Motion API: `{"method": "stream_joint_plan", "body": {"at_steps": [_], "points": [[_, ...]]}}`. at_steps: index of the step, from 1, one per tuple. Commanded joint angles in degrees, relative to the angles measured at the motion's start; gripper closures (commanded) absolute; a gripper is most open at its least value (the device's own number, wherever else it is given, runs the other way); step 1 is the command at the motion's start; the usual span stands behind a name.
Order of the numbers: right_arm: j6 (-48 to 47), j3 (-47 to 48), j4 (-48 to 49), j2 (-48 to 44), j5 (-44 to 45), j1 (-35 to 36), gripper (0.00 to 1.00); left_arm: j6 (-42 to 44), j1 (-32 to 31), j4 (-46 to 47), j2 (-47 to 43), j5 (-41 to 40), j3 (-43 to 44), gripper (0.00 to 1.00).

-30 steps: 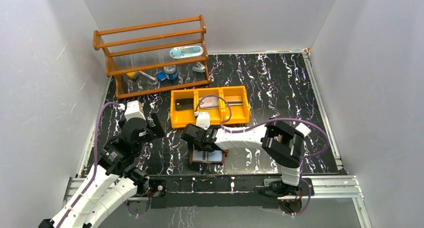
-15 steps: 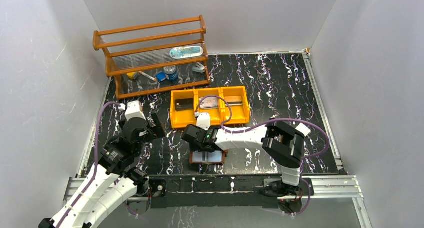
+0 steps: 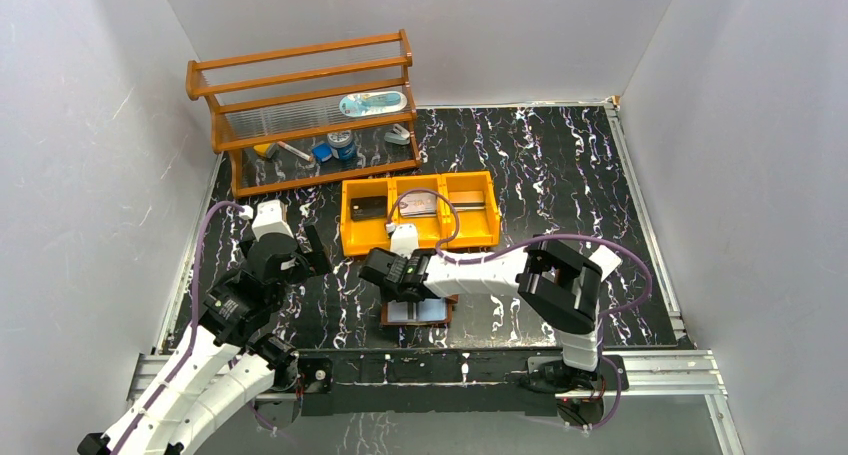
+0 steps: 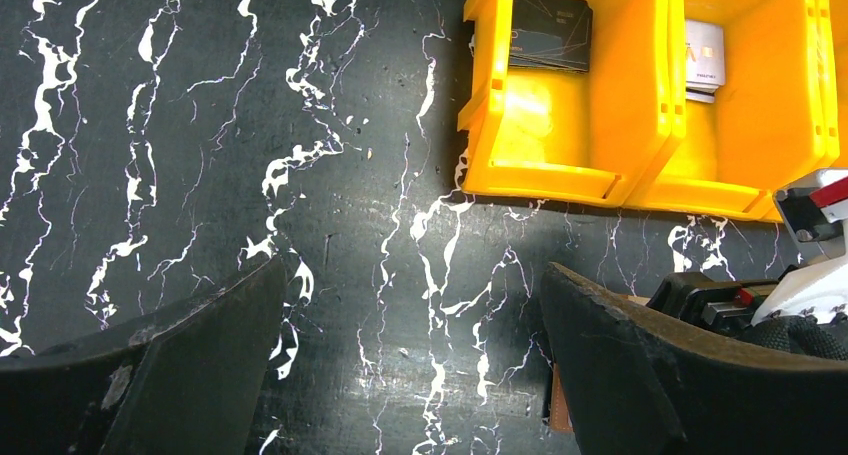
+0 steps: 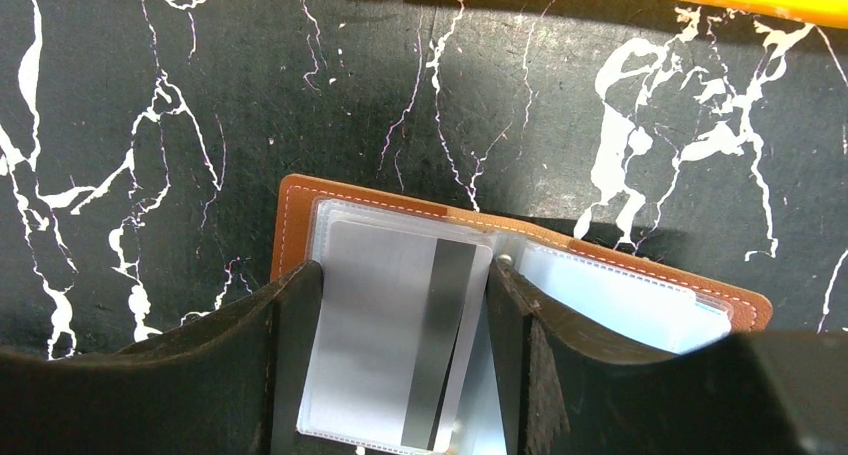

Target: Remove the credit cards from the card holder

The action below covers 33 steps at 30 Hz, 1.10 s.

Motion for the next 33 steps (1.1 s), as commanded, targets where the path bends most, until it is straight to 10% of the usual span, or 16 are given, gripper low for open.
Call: {"method": "stream_joint_plan", "body": {"at_steps": [1,18,33], "points": [[-0.38,-1.02,1.48,-0.67,-0.81,0.17,0.35,0.42,0.19,0.18,0.24,-0.36,0.65,0.02],[1.36,-16.2,22.99,-9.92,-18.2,-5.94,0.34,0.83,0.24,0.7,0.76,1.61,0.64,0.02],[-2.91,-16.29,25.72,-14.58,-22.06,-6.28,0.2,-13.41,0.25,8.25,1.92,26.33,-7.61,0.04]]}}
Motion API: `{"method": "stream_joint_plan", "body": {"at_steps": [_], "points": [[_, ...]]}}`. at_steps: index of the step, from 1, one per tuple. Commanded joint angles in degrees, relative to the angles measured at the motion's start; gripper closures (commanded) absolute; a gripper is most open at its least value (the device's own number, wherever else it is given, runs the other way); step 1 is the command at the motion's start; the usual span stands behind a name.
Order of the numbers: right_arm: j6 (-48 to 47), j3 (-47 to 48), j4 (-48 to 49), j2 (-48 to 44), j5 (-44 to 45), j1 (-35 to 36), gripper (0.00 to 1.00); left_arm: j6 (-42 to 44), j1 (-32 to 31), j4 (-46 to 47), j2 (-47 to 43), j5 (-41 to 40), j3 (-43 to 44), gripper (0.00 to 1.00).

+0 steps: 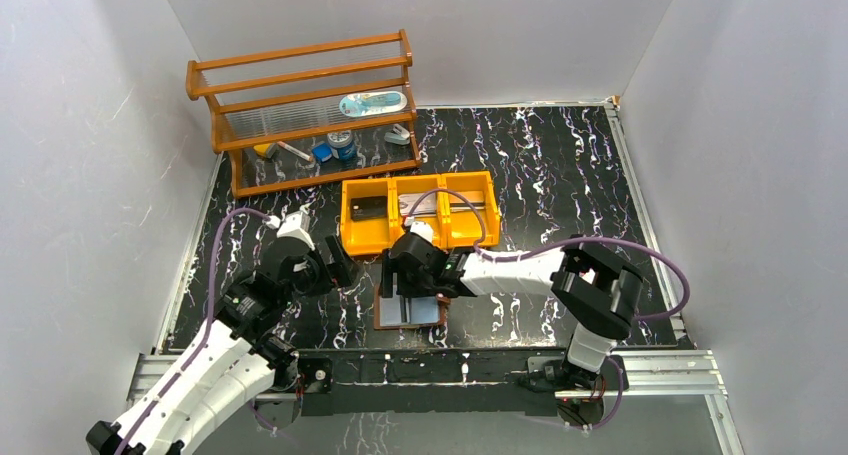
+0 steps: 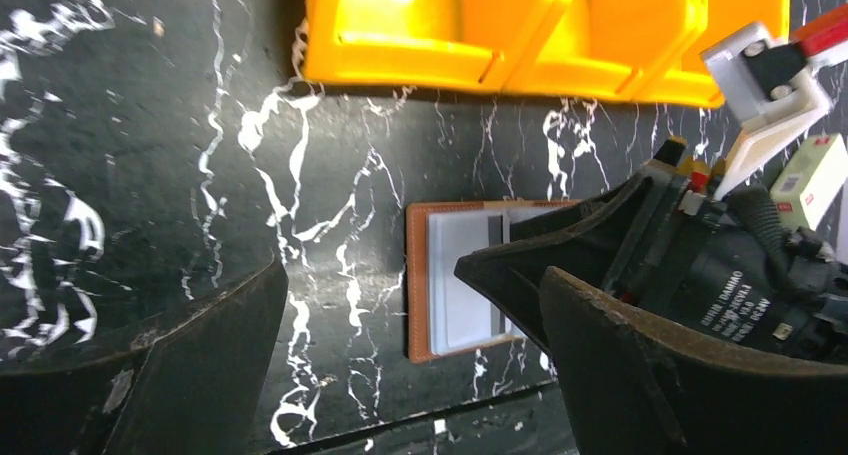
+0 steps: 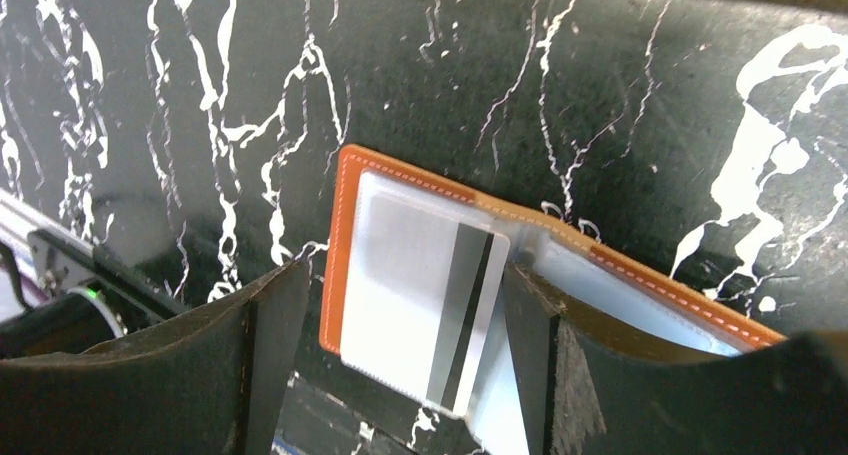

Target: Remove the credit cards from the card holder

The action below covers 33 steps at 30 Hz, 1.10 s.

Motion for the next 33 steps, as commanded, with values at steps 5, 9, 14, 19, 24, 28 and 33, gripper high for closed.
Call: {"method": "stream_joint_plan", "body": {"at_steps": [5,9,14,19,24,28,33], "points": [[-1.73,-4.66,5.4,-9.58,-3.51,-0.48,0.21,-5.43,0.18,5.94,4.39,12.83,-3.63,0.11],[0.69,-10.48,8.62,-13.31,-3.82,-0.65,0.28,-5.29,0.25,7.27,6.6,15.93,-5.05,0.18],[3.26,-17.23,13.89,-18.28,-3.89,-0.97,0.34,-4.6,0.22,8.06,8.5,17.88,-5.68,0.25],[4.69,-20.9,17.4,-20.41,-6.73,-2.71,0.39,-4.44,0.24,9.5,10.75,21.6,-6.54,0.32],[5.78,-24.08,23.61,-21.47,-9.02,-3.71,0.44,-3.33,0.19,12.87,13.21,26.65,-8.0,0.39],[5.7,-23.11,25.76,-18.65,-13.14,-4.38,0.51,-1.95,0.08,14.2,15.93,29.61,-7.99,0.45],[9.28,-23.08,27.3,-13.36,-15.12,-5.25,0.57,-0.31,-0.05,15.17,17.97,31.14,-6.64,0.49]]}}
